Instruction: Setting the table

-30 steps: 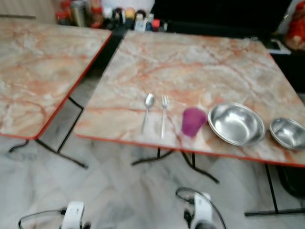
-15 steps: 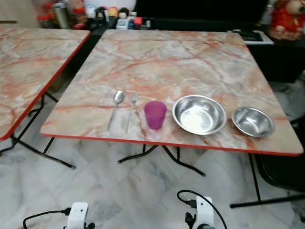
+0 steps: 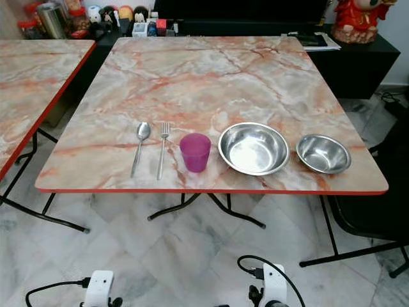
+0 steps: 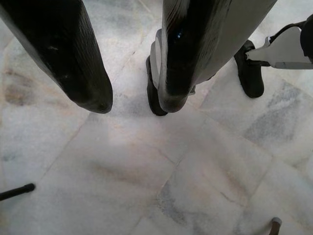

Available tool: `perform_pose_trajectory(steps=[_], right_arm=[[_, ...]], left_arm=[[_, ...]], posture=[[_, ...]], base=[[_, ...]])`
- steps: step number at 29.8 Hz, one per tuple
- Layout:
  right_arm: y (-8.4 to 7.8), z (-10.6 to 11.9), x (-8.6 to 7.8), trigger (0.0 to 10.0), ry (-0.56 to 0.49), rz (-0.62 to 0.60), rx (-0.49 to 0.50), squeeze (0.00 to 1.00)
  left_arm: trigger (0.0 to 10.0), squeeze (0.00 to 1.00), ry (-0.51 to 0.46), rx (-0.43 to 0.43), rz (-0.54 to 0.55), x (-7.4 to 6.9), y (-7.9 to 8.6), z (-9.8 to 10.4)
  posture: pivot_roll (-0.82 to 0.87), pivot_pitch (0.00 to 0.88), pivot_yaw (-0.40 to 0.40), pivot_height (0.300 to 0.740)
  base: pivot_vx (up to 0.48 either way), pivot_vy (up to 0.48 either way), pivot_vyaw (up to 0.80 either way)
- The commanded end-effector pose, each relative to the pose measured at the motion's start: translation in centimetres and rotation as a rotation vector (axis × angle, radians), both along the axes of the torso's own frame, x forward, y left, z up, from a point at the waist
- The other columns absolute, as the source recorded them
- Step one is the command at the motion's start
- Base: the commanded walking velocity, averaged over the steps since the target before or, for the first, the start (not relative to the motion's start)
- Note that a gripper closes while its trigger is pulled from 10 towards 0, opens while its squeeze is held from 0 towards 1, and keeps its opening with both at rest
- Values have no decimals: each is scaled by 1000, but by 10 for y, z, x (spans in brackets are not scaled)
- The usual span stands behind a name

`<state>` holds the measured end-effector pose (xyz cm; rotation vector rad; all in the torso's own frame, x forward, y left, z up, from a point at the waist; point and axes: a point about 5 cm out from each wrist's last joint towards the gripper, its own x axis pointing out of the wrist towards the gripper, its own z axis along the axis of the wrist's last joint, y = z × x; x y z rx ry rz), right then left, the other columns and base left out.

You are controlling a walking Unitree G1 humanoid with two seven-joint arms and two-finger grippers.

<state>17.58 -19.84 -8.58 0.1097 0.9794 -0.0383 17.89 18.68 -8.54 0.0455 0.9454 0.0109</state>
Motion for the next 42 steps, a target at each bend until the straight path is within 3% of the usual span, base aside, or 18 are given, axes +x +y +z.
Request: perform_pose_trajectory(steps=[1, 14, 40, 41, 42], right_arm=[[-2, 0, -1, 10000, 0, -7, -9, 0], [-4, 6, 8, 10000, -104, -7, -33, 0], [-7, 14, 16, 10000, -216, -33, -95, 0], [-1, 35, 42, 10000, -418, -4, -95, 0], [4, 46, 52, 10000, -506, 15, -96, 0]], left_arm=[[10000, 0, 39, 3, -23, -10, 0, -5], [10000, 0, 40, -1, -28, -10, -1, -5], [10000, 0, 32, -4, -62, -5, -6, -3], [10000, 0, 32, -4, -62, -6, -6, -3], [10000, 0, 32, -4, -63, -6, -6, -4]], posture=[[-5, 126, -3, 740], [-32, 127, -6, 740], [-50, 118, 3, 740], [-49, 118, 3, 740], [-49, 118, 3, 740]], base=[[0, 0, 0], [0, 0, 0], [0, 0, 0], [0, 0, 0], [0, 0, 0]])
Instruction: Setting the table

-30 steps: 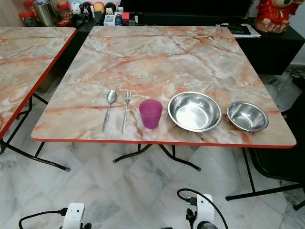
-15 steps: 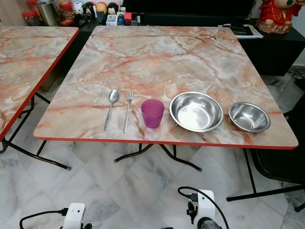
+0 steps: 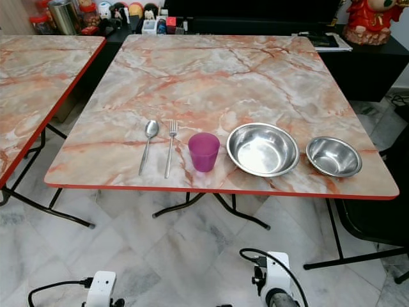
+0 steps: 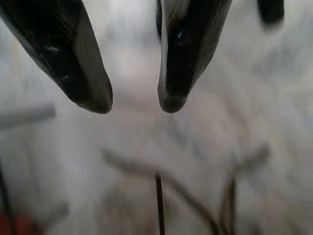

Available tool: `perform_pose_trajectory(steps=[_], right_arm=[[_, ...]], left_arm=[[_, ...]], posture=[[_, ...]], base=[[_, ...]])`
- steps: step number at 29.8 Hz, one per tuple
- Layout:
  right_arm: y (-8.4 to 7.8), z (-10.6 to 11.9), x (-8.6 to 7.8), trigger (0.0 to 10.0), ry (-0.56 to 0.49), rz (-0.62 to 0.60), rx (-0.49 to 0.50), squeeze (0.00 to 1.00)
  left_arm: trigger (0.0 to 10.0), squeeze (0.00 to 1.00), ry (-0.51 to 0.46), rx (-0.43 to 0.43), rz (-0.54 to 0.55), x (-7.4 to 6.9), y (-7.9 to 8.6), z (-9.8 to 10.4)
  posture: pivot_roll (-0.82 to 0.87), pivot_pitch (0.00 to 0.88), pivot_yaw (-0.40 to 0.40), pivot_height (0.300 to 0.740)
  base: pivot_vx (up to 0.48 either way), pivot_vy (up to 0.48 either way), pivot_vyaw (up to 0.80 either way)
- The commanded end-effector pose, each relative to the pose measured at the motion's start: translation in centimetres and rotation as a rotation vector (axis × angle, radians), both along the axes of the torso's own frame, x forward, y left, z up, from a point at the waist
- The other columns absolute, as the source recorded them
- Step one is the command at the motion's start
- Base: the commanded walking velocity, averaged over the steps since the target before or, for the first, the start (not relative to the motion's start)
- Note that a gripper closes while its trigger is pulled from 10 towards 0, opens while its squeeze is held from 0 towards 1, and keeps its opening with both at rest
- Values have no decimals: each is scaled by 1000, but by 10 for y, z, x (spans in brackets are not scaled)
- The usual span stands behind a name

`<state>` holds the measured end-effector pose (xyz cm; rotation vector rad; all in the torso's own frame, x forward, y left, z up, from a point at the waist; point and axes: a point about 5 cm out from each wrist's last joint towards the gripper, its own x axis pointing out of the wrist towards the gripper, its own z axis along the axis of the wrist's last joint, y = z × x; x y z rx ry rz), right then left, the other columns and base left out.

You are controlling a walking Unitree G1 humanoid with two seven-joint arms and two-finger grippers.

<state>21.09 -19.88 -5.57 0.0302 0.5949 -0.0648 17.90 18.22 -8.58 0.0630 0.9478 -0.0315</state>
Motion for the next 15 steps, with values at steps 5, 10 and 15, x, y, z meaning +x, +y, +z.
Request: perform_pose_trajectory(steps=[5, 10, 15], right_arm=[[6, 15, 18, 10000, -117, 27, -2, 0], [7, 12, 14, 10000, -97, 26, 1, 0], [0, 12, 8, 10000, -118, 8, -10, 0]], left_arm=[[10000, 0, 27, 0, -18, -6, -2, -3], [10000, 0, 25, -1, -18, -5, -2, -3], [10000, 0, 26, 3, -22, -6, -1, -3]], posture=[[-44, 116, 1, 740], [-43, 118, 4, 740], [-53, 119, 12, 740]], base=[[0, 0, 0], [0, 0, 0], [0, 0, 0]])
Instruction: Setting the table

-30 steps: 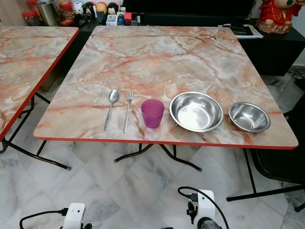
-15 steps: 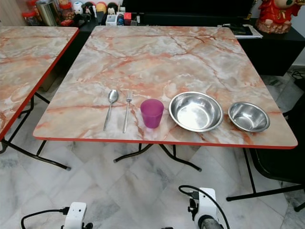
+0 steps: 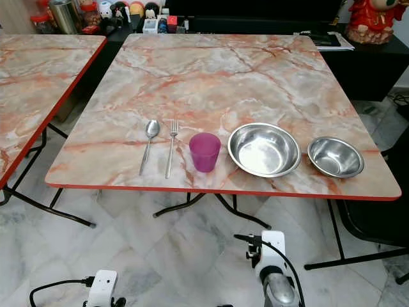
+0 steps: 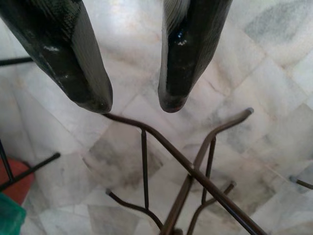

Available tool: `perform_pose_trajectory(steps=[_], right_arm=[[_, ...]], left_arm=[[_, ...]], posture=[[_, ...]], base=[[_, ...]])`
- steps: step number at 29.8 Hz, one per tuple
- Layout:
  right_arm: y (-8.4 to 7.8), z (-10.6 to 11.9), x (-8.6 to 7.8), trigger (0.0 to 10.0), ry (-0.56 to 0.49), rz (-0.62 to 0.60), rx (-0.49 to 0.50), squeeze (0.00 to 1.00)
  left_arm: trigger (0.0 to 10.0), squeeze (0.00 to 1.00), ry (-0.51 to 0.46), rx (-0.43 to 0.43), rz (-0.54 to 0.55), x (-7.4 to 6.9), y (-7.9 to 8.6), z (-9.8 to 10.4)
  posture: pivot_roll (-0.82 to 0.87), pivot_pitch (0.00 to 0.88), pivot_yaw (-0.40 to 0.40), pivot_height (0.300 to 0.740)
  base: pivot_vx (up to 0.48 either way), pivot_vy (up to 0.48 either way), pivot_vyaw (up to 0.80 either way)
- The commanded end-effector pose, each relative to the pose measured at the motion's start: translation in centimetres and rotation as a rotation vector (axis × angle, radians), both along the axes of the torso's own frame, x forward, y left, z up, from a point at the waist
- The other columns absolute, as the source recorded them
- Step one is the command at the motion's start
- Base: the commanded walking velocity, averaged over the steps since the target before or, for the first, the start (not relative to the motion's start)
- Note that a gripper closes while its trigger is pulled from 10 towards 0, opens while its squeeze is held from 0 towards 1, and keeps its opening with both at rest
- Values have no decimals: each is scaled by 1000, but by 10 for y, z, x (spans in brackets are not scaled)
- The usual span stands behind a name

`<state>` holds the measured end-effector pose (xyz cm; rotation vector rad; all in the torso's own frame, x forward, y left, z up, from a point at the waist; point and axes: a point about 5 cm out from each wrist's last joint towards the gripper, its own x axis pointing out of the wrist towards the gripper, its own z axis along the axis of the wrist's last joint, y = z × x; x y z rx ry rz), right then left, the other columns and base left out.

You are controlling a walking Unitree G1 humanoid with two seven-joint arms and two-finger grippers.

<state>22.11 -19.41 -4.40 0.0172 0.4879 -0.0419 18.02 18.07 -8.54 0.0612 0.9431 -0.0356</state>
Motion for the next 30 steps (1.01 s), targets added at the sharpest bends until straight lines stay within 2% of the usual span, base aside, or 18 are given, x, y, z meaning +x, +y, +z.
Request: perform_pose_trajectory(steps=[1, 7, 10, 13, 17, 20, 21, 23, 24, 27, 28, 29, 30], right_arm=[[-7, 1, -5, 10000, -21, -20, -3, 0], [-21, 4, -26, 10000, -84, -47, -29, 0], [-29, 13, -39, 10000, -142, -62, -49, 0], [-35, 21, -45, 10000, -180, -85, -64, 0], [-36, 23, -46, 10000, -188, -89, -67, 0], [-34, 57, -46, 10000, -282, -71, -101, 0], [-32, 72, -44, 10000, -324, -69, -112, 0], [-33, 80, -37, 10000, -351, -82, -114, 0], [-34, 91, -28, 10000, -387, -96, -116, 0], [-34, 107, -13, 10000, -440, -106, -102, 0], [-31, 118, 0, 10000, -477, -92, -93, 0], [-31, 118, 0, 10000, -477, -92, -93, 0], [-30, 127, 11, 10000, -491, -91, -83, 0]], left_arm=[[10000, 0, 32, 8, -22, -7, 2, -3], [10000, 0, 38, 15, -37, -8, 4, -4], [10000, 0, 36, 17, -47, -7, 4, -3], [10000, 0, 40, 20, -57, -7, 4, -3], [10000, 0, 41, 21, -59, -7, 4, -3], [10000, 0, 42, 24, -68, -7, 5, -3], [10000, 0, 43, 26, -70, -7, 5, -3], [10000, 0, 43, 27, -71, -7, 5, -3], [10000, 0, 43, 28, -72, -7, 5, -3], [10000, 0, 43, 27, -73, -7, 5, -3], [10000, 0, 43, 27, -74, -7, 5, -3], [10000, 0, 43, 27, -74, -7, 5, -3], [10000, 0, 43, 27, -73, -7, 5, -3]], posture=[[-59, 119, 15, 740], [-76, 121, 26, 740], [-88, 121, 30, 740], [-98, 119, 31, 740], [-98, 119, 31, 740], [-103, 116, 30, 740], [-103, 114, 31, 740], [-105, 114, 32, 740], [-105, 114, 32, 740], [-104, 110, 33, 740], [-103, 109, 32, 740], [-103, 109, 32, 740], [-100, 108, 32, 740]], base=[[0, 0, 0], [0, 0, 0], [0, 0, 0], [0, 0, 0], [0, 0, 0], [0, 0, 0], [0, 0, 0], [0, 0, 0], [0, 0, 0], [0, 0, 0], [0, 0, 0], [0, 0, 0], [0, 0, 0]])
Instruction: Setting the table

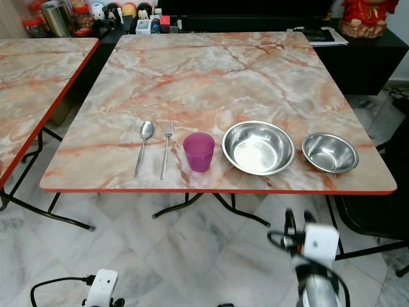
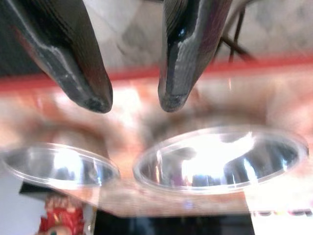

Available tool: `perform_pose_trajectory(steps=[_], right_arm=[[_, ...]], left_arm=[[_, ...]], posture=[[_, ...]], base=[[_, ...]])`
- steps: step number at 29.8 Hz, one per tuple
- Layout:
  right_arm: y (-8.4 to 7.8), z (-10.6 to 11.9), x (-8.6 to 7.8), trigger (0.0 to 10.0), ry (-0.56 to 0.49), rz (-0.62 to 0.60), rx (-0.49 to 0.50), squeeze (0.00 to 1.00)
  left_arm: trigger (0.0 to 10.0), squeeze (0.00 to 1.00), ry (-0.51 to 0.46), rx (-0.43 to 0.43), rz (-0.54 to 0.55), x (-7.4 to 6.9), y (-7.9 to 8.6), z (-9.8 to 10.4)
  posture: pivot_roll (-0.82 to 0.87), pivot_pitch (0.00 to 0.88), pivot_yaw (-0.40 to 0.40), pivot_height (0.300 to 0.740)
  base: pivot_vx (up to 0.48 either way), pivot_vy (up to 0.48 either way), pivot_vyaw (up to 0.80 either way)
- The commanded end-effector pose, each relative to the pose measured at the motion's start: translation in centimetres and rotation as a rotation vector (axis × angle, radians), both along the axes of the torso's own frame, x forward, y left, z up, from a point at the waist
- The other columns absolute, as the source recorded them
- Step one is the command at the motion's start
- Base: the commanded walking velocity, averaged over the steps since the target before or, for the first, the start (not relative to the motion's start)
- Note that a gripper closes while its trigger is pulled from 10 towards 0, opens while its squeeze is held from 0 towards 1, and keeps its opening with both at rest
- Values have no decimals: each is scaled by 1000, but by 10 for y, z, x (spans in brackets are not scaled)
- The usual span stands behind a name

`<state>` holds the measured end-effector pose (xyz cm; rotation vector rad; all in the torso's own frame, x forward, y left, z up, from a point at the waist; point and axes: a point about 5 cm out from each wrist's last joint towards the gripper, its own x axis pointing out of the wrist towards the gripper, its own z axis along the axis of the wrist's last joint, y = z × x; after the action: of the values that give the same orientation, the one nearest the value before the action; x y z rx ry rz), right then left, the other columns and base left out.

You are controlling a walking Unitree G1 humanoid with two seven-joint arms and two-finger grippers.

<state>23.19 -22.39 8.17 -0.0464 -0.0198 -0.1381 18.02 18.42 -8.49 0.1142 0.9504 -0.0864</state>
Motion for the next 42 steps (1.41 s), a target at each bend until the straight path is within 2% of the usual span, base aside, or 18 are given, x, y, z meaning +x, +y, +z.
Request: perform_pose_trajectory(steps=[1, 2, 3, 5, 6, 8, 12, 16, 18, 19, 23, 25, 26, 27, 28, 29, 34, 42], right_arm=[[0, 1, 0, 10000, 13, -6, 16, 0], [2, 13, 12, 10000, -16, -4, 36, 0], [2, 13, 12, 10000, -16, -4, 36, 0], [3, 28, 33, 10000, -29, -34, 69, 0], [3, 28, 33, 10000, -29, -34, 69, 0], [2, 32, 44, 10000, -20, -62, 85, 0], [10, 56, 78, 10000, -44, -76, 214, 0], [18, 66, 92, 10000, -25, -96, 282, 0], [21, 71, 97, 10000, -45, -114, 359, 749], [22, 71, 98, 10000, -40, -125, 372, 1000], [24, 67, 99, 10000, 11, -180, 437, 1000], [25, 67, 100, 10000, 26, -198, 436, 1000], [26, 68, 101, 10000, 32, -200, 420, 929], [26, 68, 101, 10000, 32, -200, 420, 929], [27, 68, 101, 10000, 45, -206, 399, 333], [27, 66, 101, 10000, 60, -220, 402, 0], [23, 58, 97, 10000, 100, -262, 416, 0], [18, 61, 97, 10000, 120, -309, 427, 0]], left_arm=[[10000, 0, 34, 4, -6, -7, 1, -4], [10000, 0, 33, 3, -6, -8, 1, -4], [10000, 0, 33, 3, -6, -8, 1, -4], [10000, 0, 32, 2, -6, -8, 1, -4], [10000, 0, 32, 2, -6, -8, 1, -4], [10000, 0, 32, 2, -5, -8, 1, -4], [10000, 0, 28, 4, 5, -7, 3, -3], [10000, 0, 30, 8, 8, -9, 5, -4], [10000, 0, 32, 9, 9, -10, 5, -4], [10000, 0, 32, 11, 7, -10, 5, -4], [10000, 0, 34, 13, -2, -10, 5, -4], [10000, 0, 35, 13, -3, -10, 5, -4], [10000, 0, 35, 14, -4, -11, 6, -4], [10000, 0, 35, 14, -4, -11, 6, -4], [10000, 0, 35, 14, -5, -11, 6, -4], [10000, 0, 35, 15, -6, -11, 6, -4], [10000, 0, 33, 14, -11, -11, 6, -4], [10000, 0, 34, 11, -20, -13, 5, -5]], posture=[[-100, 108, 32, 740], [-99, 105, 31, 740], [-99, 105, 31, 740], [-96, 106, 33, 740], [-96, 106, 33, 740], [-89, 105, 32, 740], [-74, 107, 34, 740], [-67, 109, 35, 740], [-63, 107, 34, 740], [-60, 108, 37, 740], [-60, 106, 36, 740], [-58, 105, 36, 740], [-61, 103, 36, 740], [-61, 103, 36, 740], [-60, 101, 35, 740], [-58, 99, 35, 740], [-60, 95, 34, 740], [-59, 87, 25, 740]], base=[[0, 0, 0], [0, 0, 0], [0, 0, 0], [0, 0, 0], [0, 0, 0], [0, 0, 0], [0, 0, 0], [0, 0, 0], [0, 0, 0], [0, 0, 0], [0, 0, 0], [0, 0, 0], [0, 0, 0], [0, 0, 0], [0, 0, 0], [0, 0, 0], [0, 0, 0], [0, 0, 0]])
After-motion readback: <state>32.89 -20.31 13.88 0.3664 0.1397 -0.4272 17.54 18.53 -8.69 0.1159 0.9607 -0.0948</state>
